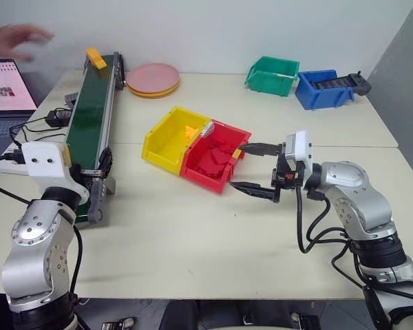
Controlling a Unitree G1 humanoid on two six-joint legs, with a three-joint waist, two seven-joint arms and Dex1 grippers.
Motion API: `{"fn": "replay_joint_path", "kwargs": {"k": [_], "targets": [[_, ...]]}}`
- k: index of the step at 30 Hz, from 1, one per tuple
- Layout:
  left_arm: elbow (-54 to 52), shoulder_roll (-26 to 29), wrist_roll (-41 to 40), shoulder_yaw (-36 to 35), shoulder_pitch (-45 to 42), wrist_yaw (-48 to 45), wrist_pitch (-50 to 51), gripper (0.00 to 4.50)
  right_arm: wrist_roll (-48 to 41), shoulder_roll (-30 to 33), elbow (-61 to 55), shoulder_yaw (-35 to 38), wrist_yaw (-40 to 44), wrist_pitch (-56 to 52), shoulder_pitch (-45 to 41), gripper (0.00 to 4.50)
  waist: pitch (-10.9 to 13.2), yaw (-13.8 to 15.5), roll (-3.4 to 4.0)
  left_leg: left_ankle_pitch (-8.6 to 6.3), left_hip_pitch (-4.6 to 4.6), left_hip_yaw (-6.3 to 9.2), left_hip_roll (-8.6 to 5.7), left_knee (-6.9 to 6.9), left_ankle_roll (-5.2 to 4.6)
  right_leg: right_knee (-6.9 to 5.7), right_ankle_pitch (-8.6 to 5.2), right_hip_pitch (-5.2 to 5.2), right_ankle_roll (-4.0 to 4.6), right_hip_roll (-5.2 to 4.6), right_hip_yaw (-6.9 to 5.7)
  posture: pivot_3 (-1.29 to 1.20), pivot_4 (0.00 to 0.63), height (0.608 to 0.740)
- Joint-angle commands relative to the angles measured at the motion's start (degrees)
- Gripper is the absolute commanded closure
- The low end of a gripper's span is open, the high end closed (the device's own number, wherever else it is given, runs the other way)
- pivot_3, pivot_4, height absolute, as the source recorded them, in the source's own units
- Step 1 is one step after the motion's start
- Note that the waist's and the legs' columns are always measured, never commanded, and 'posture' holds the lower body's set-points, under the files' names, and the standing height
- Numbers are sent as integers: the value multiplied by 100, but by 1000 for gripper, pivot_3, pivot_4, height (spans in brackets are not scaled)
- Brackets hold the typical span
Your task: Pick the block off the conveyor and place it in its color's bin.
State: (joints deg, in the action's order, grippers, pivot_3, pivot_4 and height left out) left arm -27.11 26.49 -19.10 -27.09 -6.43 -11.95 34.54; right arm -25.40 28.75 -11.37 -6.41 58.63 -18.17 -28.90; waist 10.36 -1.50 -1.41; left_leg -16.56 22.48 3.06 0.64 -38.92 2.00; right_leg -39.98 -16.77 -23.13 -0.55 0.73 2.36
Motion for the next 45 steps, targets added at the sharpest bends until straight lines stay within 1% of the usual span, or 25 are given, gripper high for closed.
{"fn": "replay_joint_path", "kwargs": {"k": [1, 4, 6, 10, 12, 15, 18, 21, 27, 32, 38, 45], "targets": [[-303, 54, -76, -45, 31, -49, -111, 42, -22, -16, -129, 28, 6, 62, -127, 0, 0, 0, 0, 0, 0, 0, 0, 0, 0, 0, 0, 0, 0, 0, 0, 0, 150, 740], [-386, 134, 53, -9, 106, -11, -70, 42, -34, -17, -131, 36, 2, 47, -137, 0, 0, 0, 0, 0, 0, -1, 0, 0, 0, 1, 0, 0, 0, 0, 1, 0, 150, 740], [-464, 198, 182, -28, 157, 150, 151, 42, -100, -50, -131, 44, -18, -43, -174, 0, 0, -1, 0, 0, 0, 0, 0, 0, 0, 1, 0, 0, 0, 0, 1, 0, 150, 740], [-592, 300, 275, -1, 308, 119, 192, 42, -357, -73, -126, 71, 22, -436, -276, 0, 0, -2, 0, 0, -1, 0, 0, 0, 0, -1, 0, -1, 0, 0, 1, 0, 150, 740], [-602, 293, 172, -61, 357, 96, 323, 42, -403, -72, -112, 77, 35, -539, -316, 0, 0, -2, 0, 0, 0, 1, 0, 0, 0, 0, 0, -1, 0, 0, 1, 0, 150, 740], [-628, 180, 83, -254, 465, 117, 208, 42, -454, -65, -48, 66, 127, -581, -371, 0, 0, -2, 0, 0, 1, 1, 0, 1, 0, 1, 0, -1, 0, 0, 0, 0, 150, 740], [-628, 157, 201, -272, 543, 242, 177, 42, -453, -88, 2, 43, 227, -570, -429, 0, 0, -2, 0, 0, 0, 0, 0, 1, 0, 1, 0, -1, 0, 0, 1, 0, 150, 740], [-586, 244, 455, -202, 599, 357, 165, 42, -315, -156, 66, 22, 156, -474, -520, 0, 0, -3, 0, 0, 0, 0, 0, 1, 0, 0, 0, -1, 0, 0, 0, 0, 150, 740], [-387, 158, 500, -353, 417, 543, 106, 42, 37, -378, 325, 52, -227, -199, -760, 0, 0, -3, 0, 0, 0, -1, 0, 1, 0, 0, 0, -3, 0, 0, 1, 0, 150, 740], [-195, 119, 451, -407, 248, 637, 160, 42, 97, -343, 279, 5, -332, -338, -753, 0, 0, -3, 0, 0, 2, 0, 0, 2, 0, 1, 0, -3, 0, 0, 0, 0, 150, 740], [-25, 176, 425, -397, 122, 622, 115, 42, -89, -317, 126, 54, -228, -584, -696, 0, 0, -3, 0, 0, 3, 1, 0, 2, 0, 1, 0, -4, 0, -1, -1, 0, 150, 740], [178, 178, 468, -366, 9, 669, 114, 42, -68, -235, 11, 18, -159, -513, -590, 0, 0, -2, 0, 0, 4, 0, 0, 2, 0, 2, 0, -4, 0, -1, -1, 0, 150, 740]]}}
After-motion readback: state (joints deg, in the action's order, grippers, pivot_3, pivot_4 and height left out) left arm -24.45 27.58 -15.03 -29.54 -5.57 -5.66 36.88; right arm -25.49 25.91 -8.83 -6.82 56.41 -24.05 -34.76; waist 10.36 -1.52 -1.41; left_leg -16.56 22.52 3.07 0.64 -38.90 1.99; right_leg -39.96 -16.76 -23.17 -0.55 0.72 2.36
